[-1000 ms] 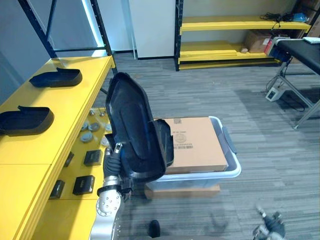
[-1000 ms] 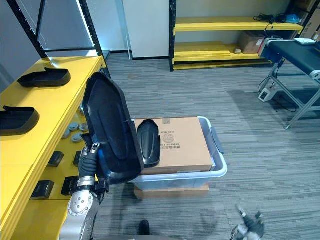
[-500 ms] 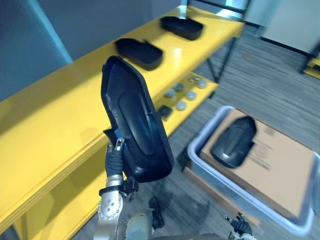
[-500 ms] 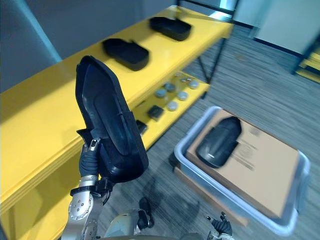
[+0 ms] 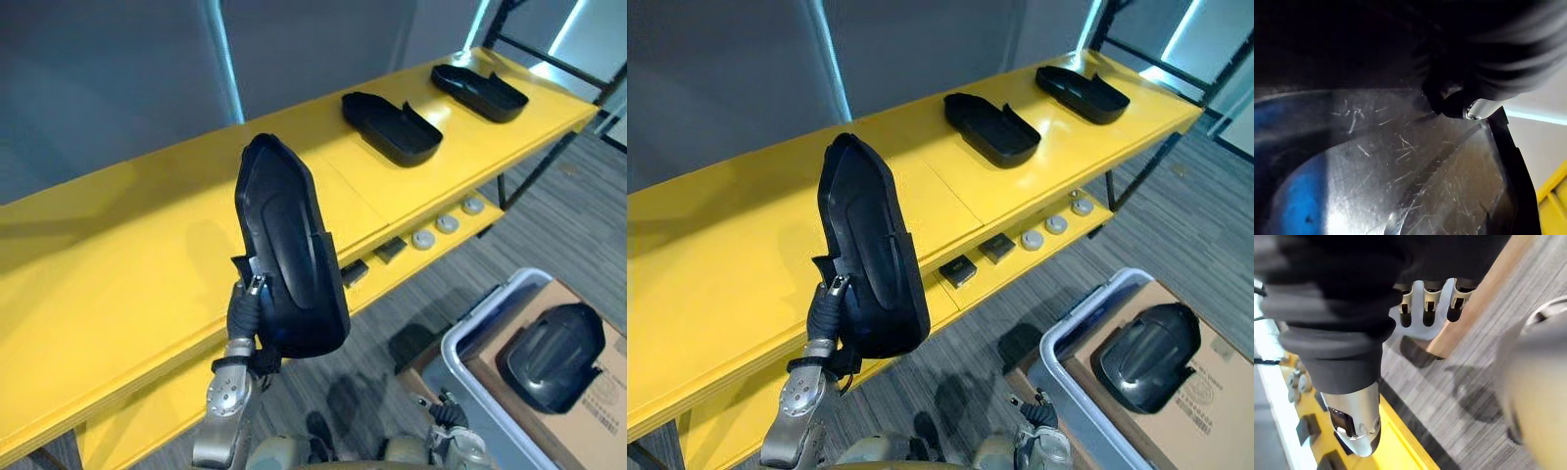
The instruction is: Walk over and take plastic housings, then place them on the shelf
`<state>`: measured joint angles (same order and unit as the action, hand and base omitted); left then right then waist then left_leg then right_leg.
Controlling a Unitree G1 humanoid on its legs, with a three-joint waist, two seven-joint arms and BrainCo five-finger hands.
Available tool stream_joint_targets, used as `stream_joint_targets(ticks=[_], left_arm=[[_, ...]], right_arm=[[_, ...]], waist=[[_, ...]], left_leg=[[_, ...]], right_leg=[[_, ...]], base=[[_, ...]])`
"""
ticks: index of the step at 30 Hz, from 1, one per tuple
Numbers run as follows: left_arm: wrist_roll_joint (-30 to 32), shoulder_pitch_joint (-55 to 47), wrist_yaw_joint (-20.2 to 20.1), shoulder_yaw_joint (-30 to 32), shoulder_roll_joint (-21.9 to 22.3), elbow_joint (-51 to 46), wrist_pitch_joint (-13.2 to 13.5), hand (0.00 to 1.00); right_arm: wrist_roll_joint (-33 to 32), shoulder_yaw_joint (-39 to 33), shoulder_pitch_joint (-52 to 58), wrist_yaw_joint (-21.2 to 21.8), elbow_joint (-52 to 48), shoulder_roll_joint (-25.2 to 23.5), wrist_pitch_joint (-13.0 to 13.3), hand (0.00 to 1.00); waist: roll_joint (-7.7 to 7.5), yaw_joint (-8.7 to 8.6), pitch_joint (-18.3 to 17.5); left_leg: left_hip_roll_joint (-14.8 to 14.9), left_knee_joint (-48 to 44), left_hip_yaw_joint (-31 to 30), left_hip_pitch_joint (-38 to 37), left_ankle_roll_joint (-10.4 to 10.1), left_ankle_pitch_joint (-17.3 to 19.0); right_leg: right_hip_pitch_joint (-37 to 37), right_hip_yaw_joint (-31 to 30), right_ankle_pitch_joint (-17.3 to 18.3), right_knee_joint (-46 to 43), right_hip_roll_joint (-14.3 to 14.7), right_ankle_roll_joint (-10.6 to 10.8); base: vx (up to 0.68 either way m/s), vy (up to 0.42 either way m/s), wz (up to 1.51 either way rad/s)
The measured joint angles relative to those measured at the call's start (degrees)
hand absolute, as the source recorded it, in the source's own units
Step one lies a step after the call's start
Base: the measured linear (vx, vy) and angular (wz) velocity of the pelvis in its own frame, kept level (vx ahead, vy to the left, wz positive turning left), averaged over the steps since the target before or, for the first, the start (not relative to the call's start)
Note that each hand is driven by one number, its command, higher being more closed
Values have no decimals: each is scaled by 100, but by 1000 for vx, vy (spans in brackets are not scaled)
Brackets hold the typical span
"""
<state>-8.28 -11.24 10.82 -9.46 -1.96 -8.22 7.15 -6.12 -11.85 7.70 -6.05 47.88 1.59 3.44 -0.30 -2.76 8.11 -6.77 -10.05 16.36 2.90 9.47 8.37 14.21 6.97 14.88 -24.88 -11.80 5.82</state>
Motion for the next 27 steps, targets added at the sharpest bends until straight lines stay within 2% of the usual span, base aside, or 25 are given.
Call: stream_joint_targets(ticks=[1, 2, 3, 4, 5, 6, 9, 11, 13, 16, 20, 21, 22, 23, 24, 27], left_arm=[[0, -29, 20, -4, 11, -3, 0, 100], [-1, -153, 53, 58, 87, -15, 6, 100], [0, -324, 56, 174, 84, -68, 29, 100], [-1, -328, 52, 154, 31, -136, 48, 100], [-7, -385, 57, 133, 69, -88, 87, 100], [-3, -471, 48, 83, 152, -48, 34, 100], [-5, -521, 33, 10, 175, -49, 83, 100], [-4, -438, 30, 2, 194, -48, 81, 100], [-2, -319, 30, -13, 208, -2, 49, 100], [7, -234, 34, -25, 245, 10, 47, 100], [156, 48, 65, -55, 280, 278, 25, 100], [243, 164, 98, -31, 275, 445, -24, 100], [293, 194, 147, -28, 227, 509, -49, 100], [426, 261, 210, -57, 288, 626, -77, 100], [490, 284, 273, -34, 354, 665, -100, 100], [693, 546, 598, 102, 210, 954, -212, 100]], right_arm=[[0, 5, 41, 6, -29, -1, -1, 0], [0, 72, 111, 30, -124, -2, -14, 0], [3, 114, 119, 83, -294, -142, -4, 0], [3, 107, 152, 96, -400, -190, 8, 0], [8, 151, 137, 128, -351, -209, -6, 0], [10, 242, 154, 138, -402, -172, -8, 0], [23, 266, 147, 134, -432, -175, -1, 0], [23, 263, 127, 129, -433, -163, 1, 0], [27, 264, 183, 128, -432, -150, 5, 0], [31, 264, 196, 128, -432, -85, 21, 0], [58, 266, 260, 129, -422, 7, 27, 0], [64, 266, 268, 129, -407, -17, 28, 0], [70, 277, 224, 128, -372, -74, 37, 0], [102, 227, 273, 122, -335, -46, 49, 0], [112, 218, 224, 123, -236, 21, 50, 0], [122, 302, 184, 127, -157, -127, 41, 0]], waist=[[-1, 15, -34], [31, 80, -84], [-182, 71, -155], [-132, 32, -159], [-146, 129, -147], [-111, 144, -236], [-60, 155, -351], [-43, 34, -356], [-29, 18, -360], [-12, -38, -372], [123, -128, -457], [53, -119, -434], [-63, -126, -389], [106, -208, -444], [129, -198, -442], [38, -156, -455]], left_leg=[[-41, 59, -72, -46, -27, 34], [4, 153, 91, -141, -310, 318], [241, -675, 406, 44, -497, 735], [521, -1224, 277, 234, -92, 710], [608, -1412, 232, 229, -386, 1060], [644, -1352, 206, 161, -472, 1102], [682, -979, 205, 37, -625, 922], [758, -778, 181, -15, -850, 741], [862, -614, 117, -211, -999, 651], [882, -482, 81, -391, -1150, 547], [892, -435, 12, -476, -1212, 456], [867, -864, -48, -309, -1321, 410], [841, -843, -59, -228, -1190, 592], [1058, 166, -112, -365, -1285, 90], [1107, 365, -201, -429, -1293, -29], [1050, 429, -127, -469, -1279, -94]], right_leg=[[15, -7, -48, 2, -3, 23], [-10, 89, -185, 93, 84, 58], [15, 23, -380, 195, -71, 50], [10, 90, -398, 93, -80, 45], [0, 3, -613, -42, -93, 65], [-68, 72, -660, 89, -61, 69], [-138, 89, -864, 490, 101, 65], [-294, 153, -972, 797, 200, -24], [-549, 212, -1032, 1103, 366, -115], [-755, 222, -1054, 1317, 422, -149], [-1011, 255, -1248, 1760, 486, -257], [-1149, 248, -1365, 1908, 360, -267], [-1202, 244, -1380, 1938, 266, -258], [-1279, 306, -1425, 2012, 302, -228], [-1295, 292, -1428, 2079, 350, -175], [-1282, 238, -1617, 2132, 301, -160]], base=[[199, 16, 79], [210, -49, 59], [239, -89, 61], [262, -149, 37], [210, -119, 14], [178, -108, -10], [190, -67, -14], [216, -98, -4], [251, -138, -13], [163, -77, -12], [135, -12, -6], [111, 43, 0], [49, 66, 14], [52, 80, 7], [38, 68, -7], [-20, 77, -13]])
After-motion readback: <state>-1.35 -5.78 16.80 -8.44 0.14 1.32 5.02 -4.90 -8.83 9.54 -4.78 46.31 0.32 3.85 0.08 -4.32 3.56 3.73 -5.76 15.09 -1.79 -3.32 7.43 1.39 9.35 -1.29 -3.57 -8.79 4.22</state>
